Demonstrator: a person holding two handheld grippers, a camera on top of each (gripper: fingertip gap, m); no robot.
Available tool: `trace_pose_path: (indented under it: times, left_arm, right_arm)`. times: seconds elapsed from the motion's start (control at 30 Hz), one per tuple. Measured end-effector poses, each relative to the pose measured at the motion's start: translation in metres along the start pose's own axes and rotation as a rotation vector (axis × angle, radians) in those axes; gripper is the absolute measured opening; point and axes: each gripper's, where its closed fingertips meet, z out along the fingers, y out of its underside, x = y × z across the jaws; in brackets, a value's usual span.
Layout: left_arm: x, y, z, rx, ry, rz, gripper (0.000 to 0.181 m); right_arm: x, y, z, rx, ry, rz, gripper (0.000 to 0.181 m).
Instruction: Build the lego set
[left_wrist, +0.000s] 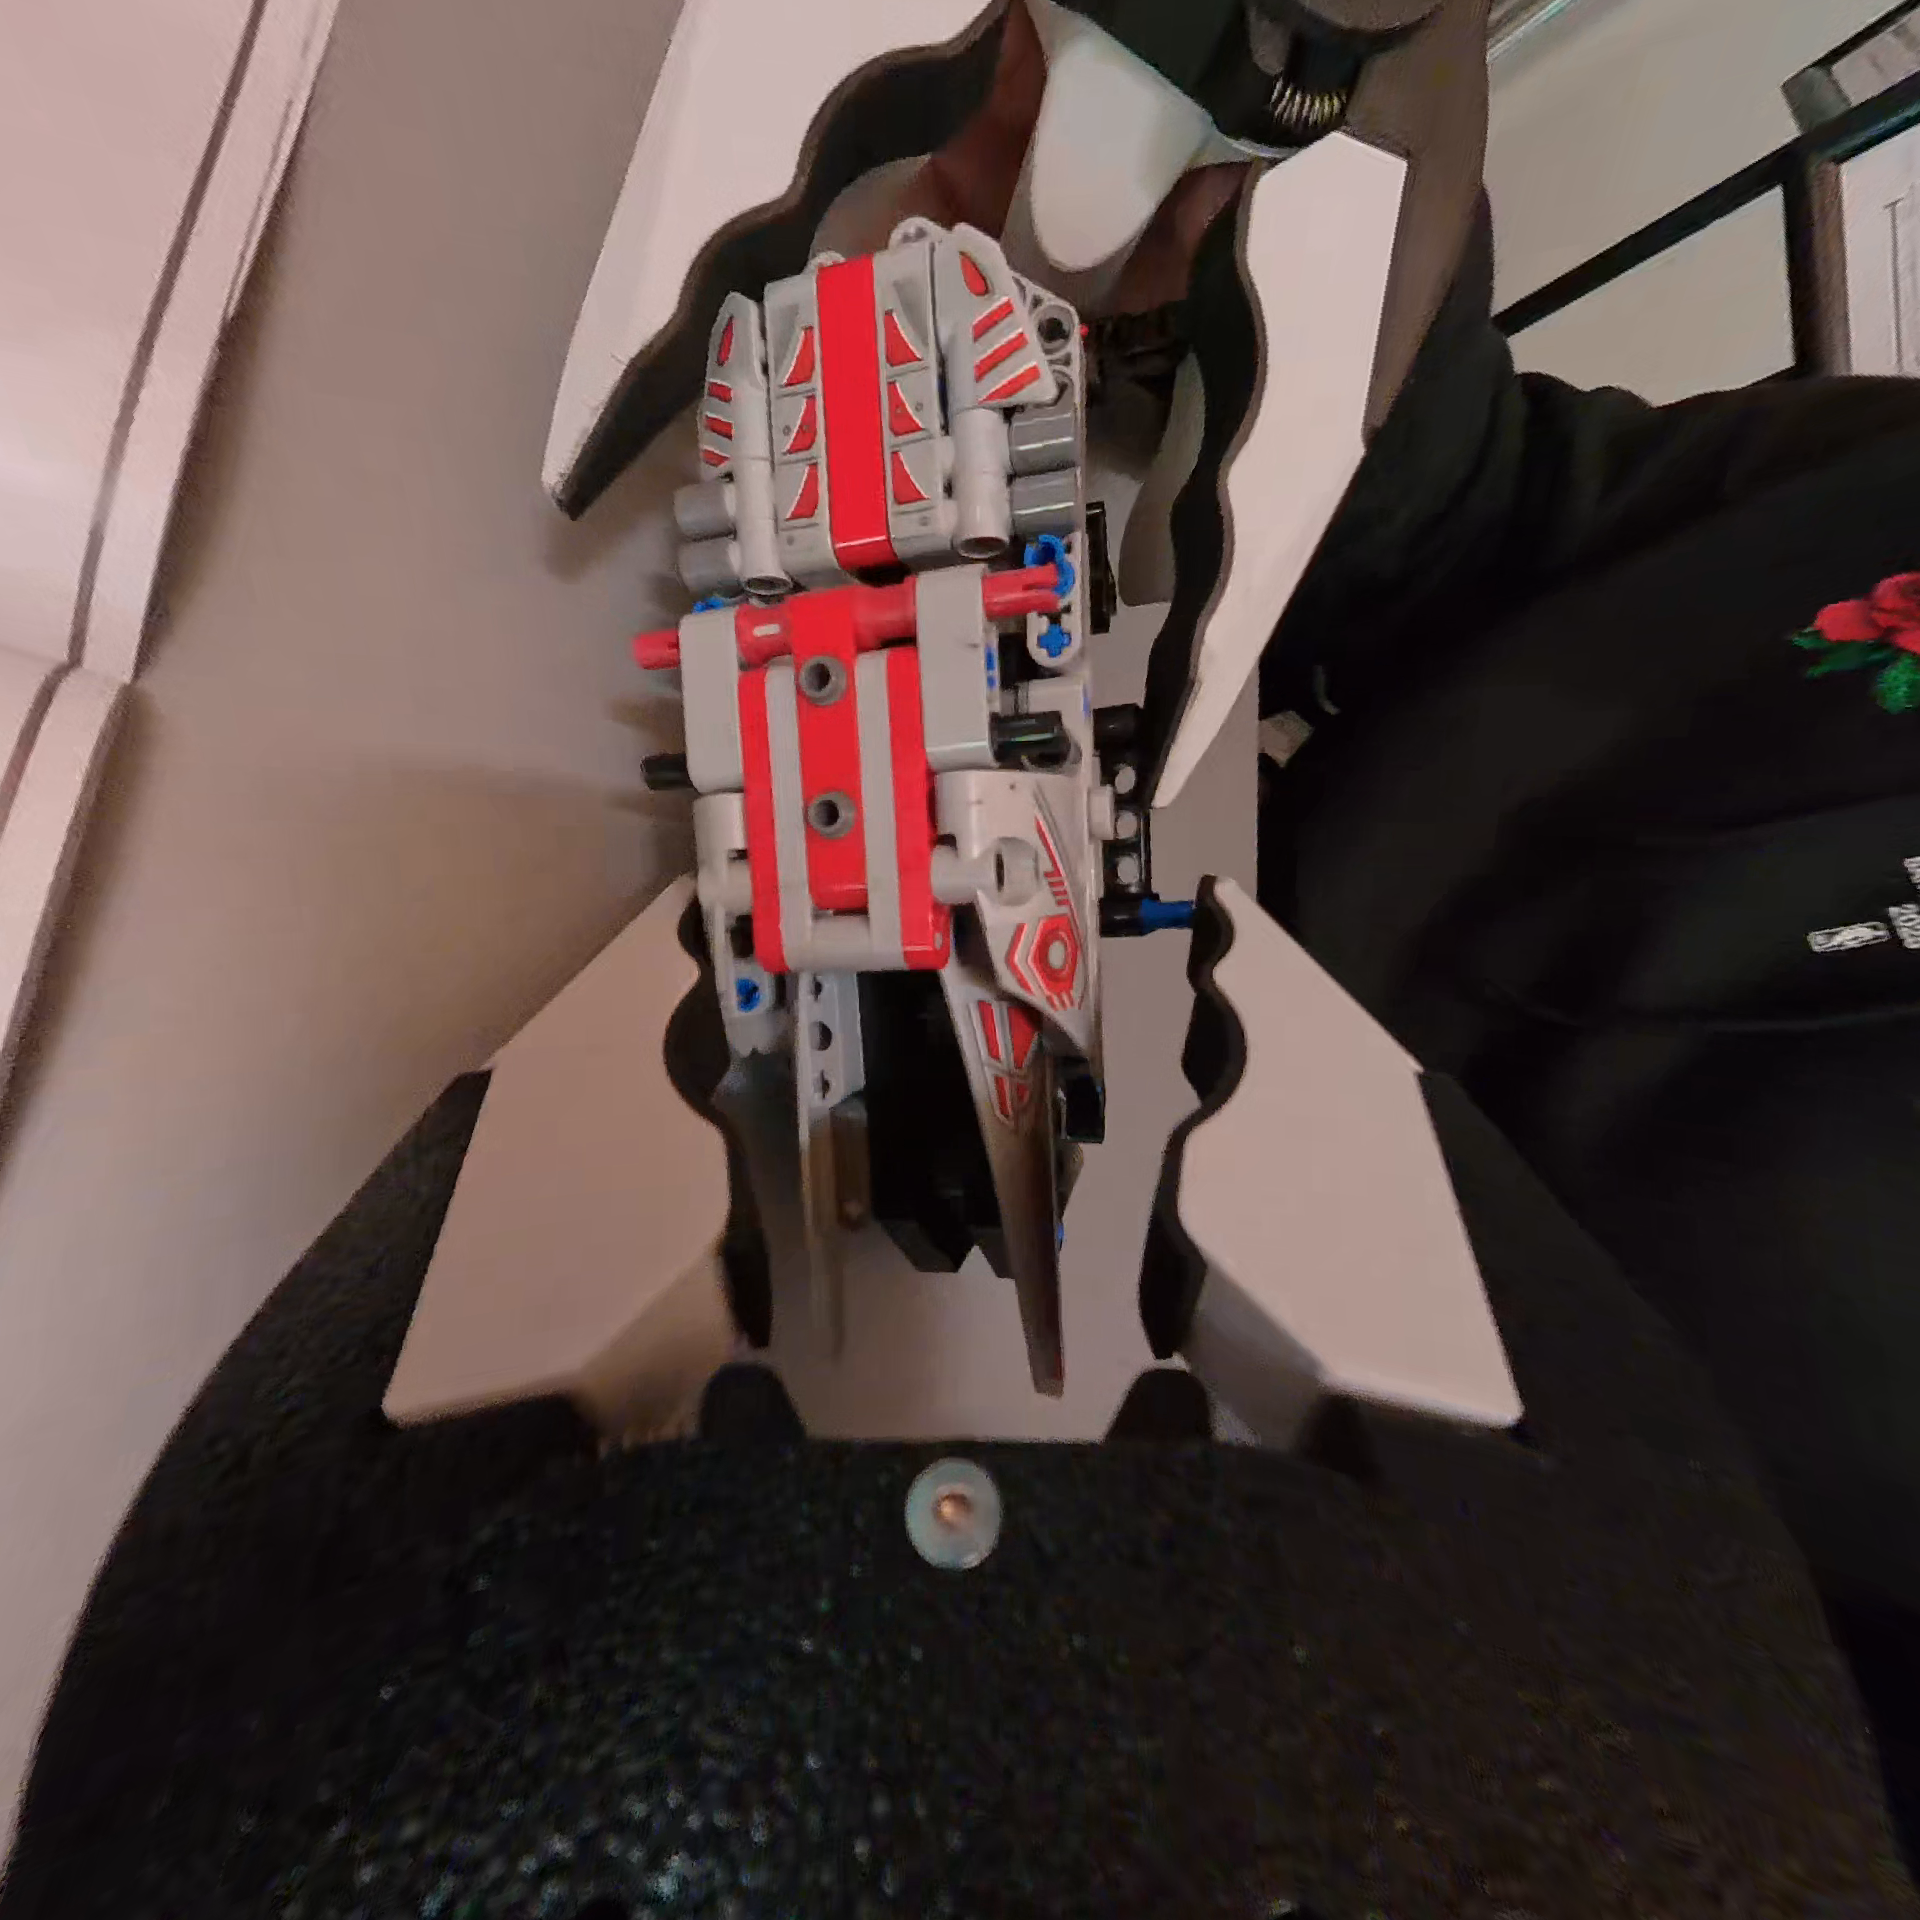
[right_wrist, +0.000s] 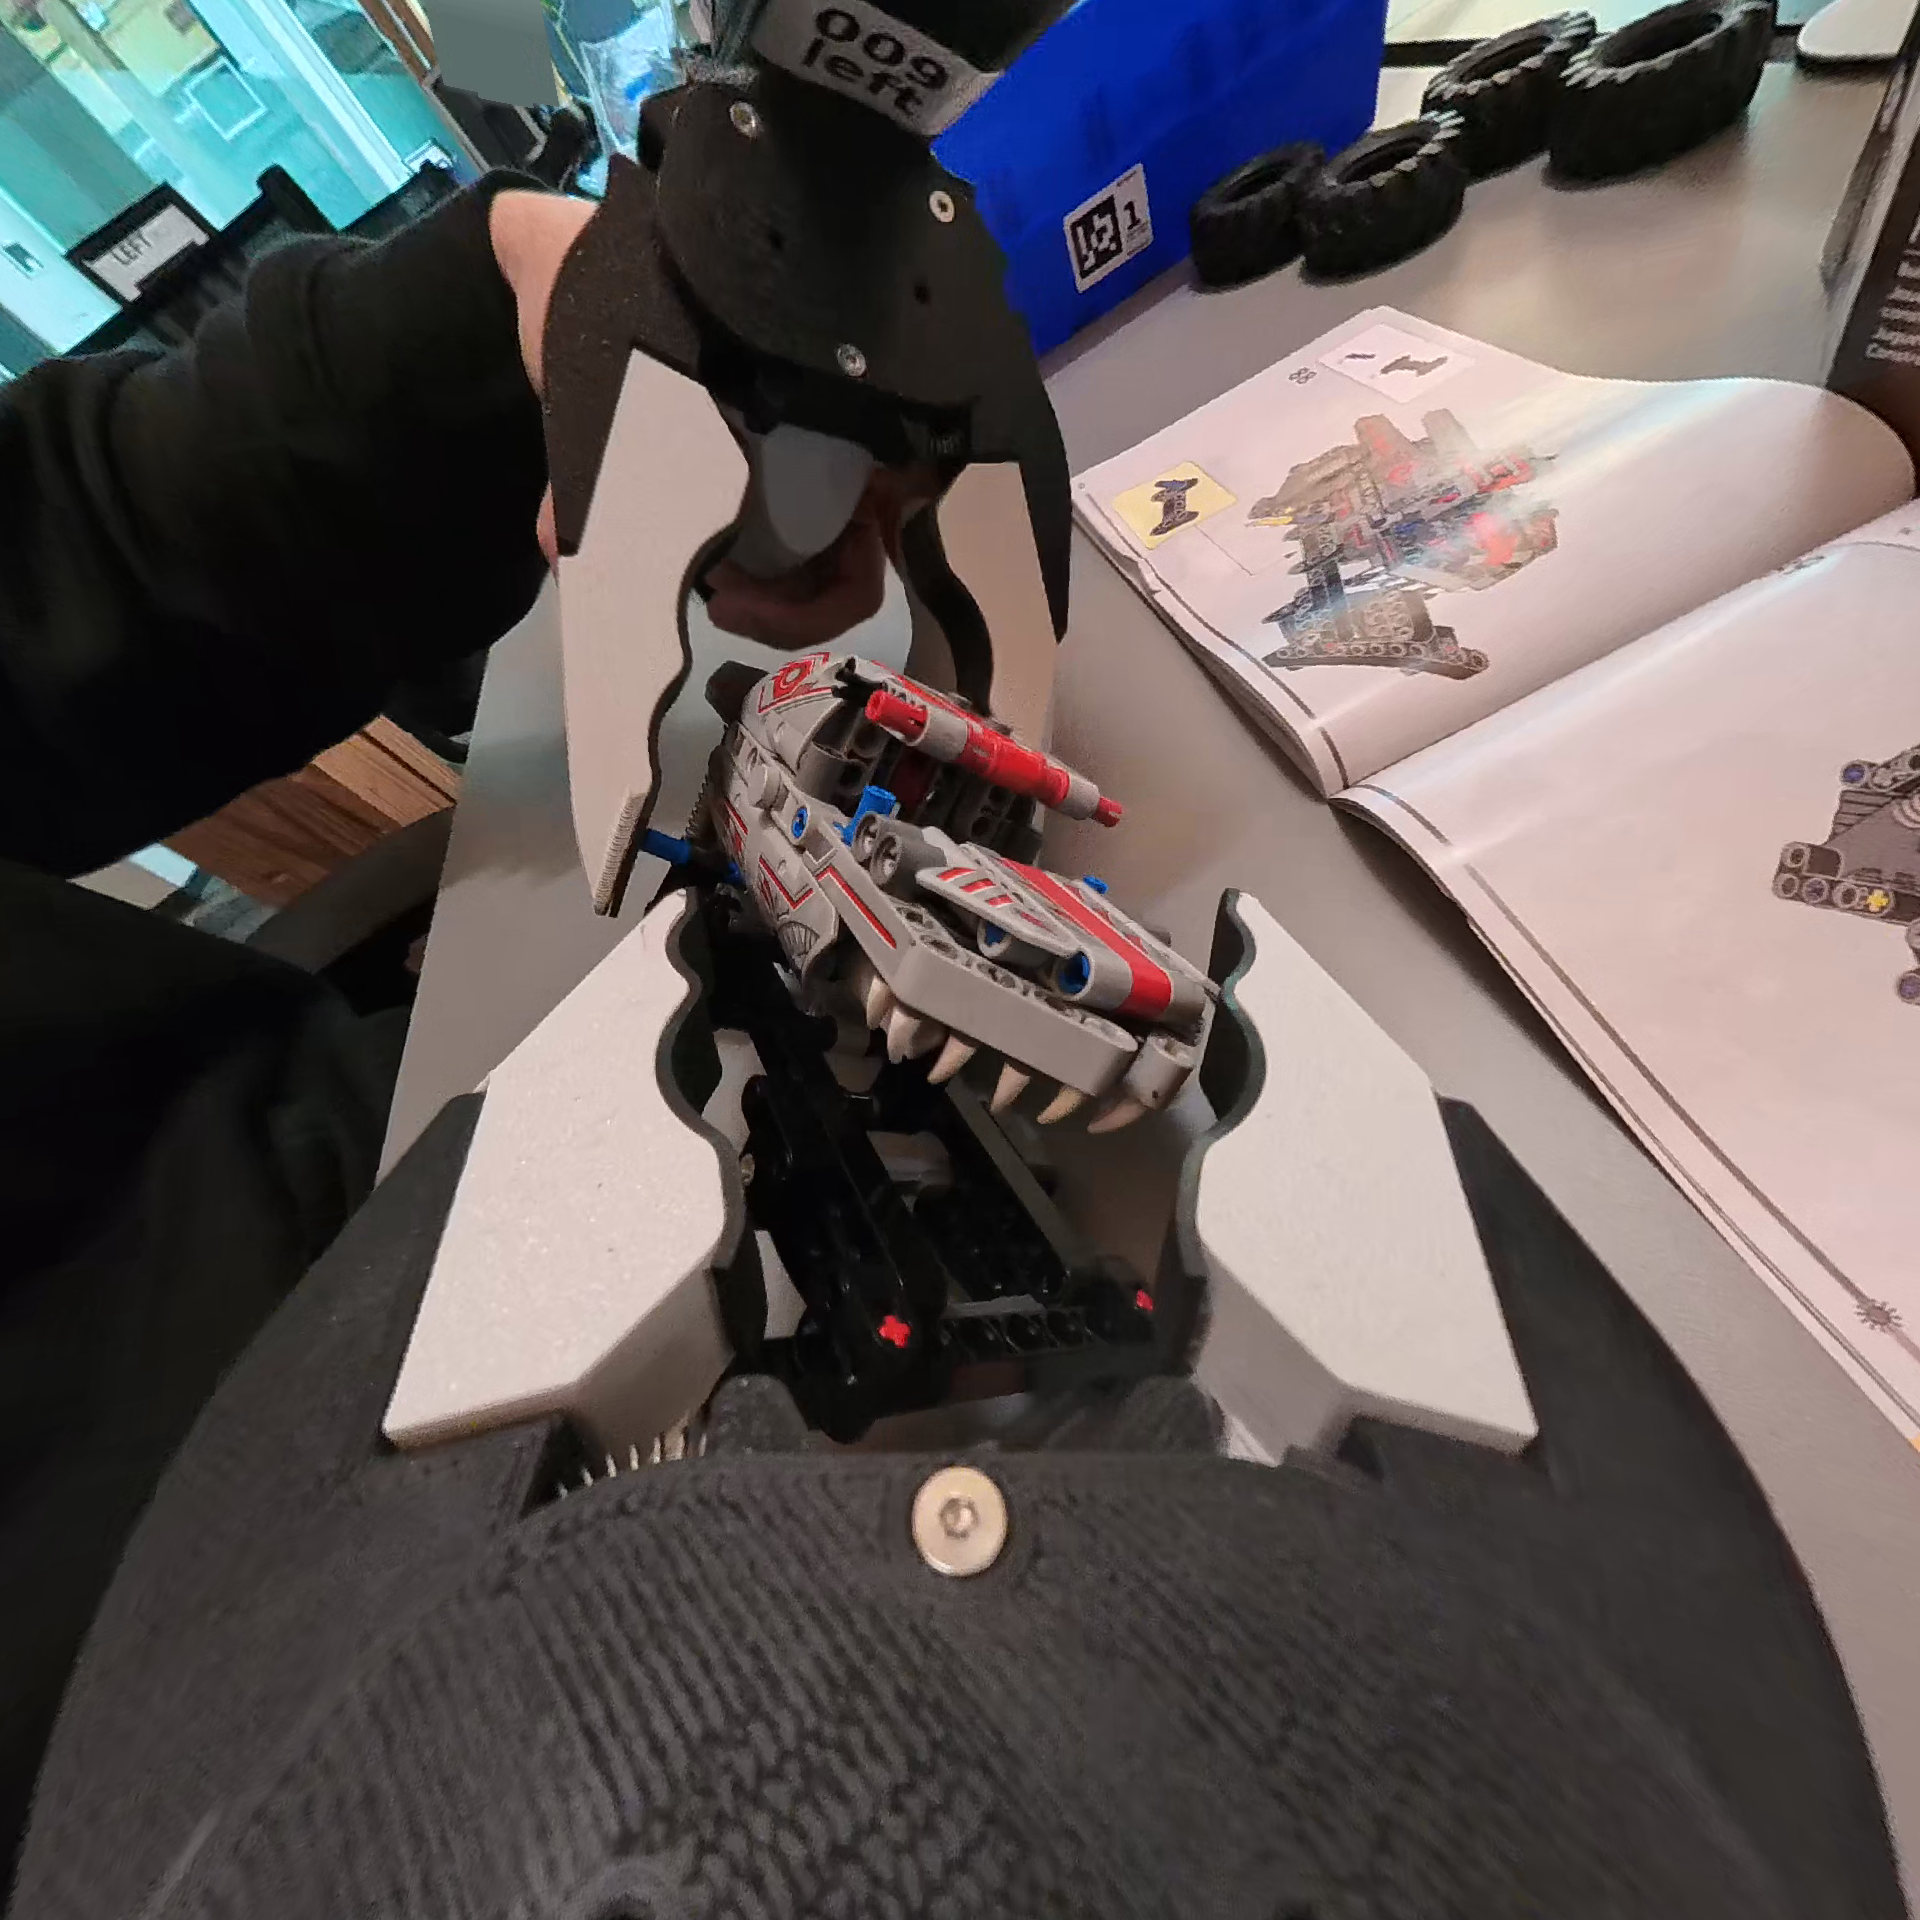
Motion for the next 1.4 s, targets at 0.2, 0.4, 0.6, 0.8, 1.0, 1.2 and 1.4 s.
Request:
trace_pose_path:
  times: [0.2, 0.4, 0.6, 0.8, 1.0, 1.2, 1.4]
  left_arm:
    - [0.006, -0.001, 0.002, 0.028, -0.115, 0.059, 0.084]
    - [0.011, 0.000, 0.007, -0.011, -0.266, 0.140, 0.084]
    - [0.021, 0.001, 0.018, 0.009, -0.529, 0.361, 0.084]
    - [0.028, 0.001, 0.027, 0.024, -0.698, 0.514, 0.080]
    - [0.021, 0.006, 0.024, -0.013, -0.710, 0.494, 0.077]
    - [0.018, 0.005, 0.021, -0.019, -0.720, 0.477, 0.077]
    - [0.014, 0.001, 0.018, 0.026, -0.674, 0.437, 0.073]
  right_arm:
    - [-0.009, 0.003, -0.006, -0.005, -0.019, -0.082, 0.095]
    - [-0.025, 0.008, -0.016, -0.001, -0.078, -0.146, 0.106]
    - [-0.039, 0.023, -0.026, -0.029, -0.010, -0.374, 0.108]
    - [-0.045, 0.035, -0.030, -0.059, 0.058, -0.584, 0.101]
    - [-0.042, 0.032, -0.027, -0.052, 0.068, -0.610, 0.095]
    - [-0.037, 0.035, -0.023, -0.073, 0.137, -0.675, 0.100]
    - [-0.034, 0.033, -0.019, -0.081, 0.158, -0.677, 0.109]
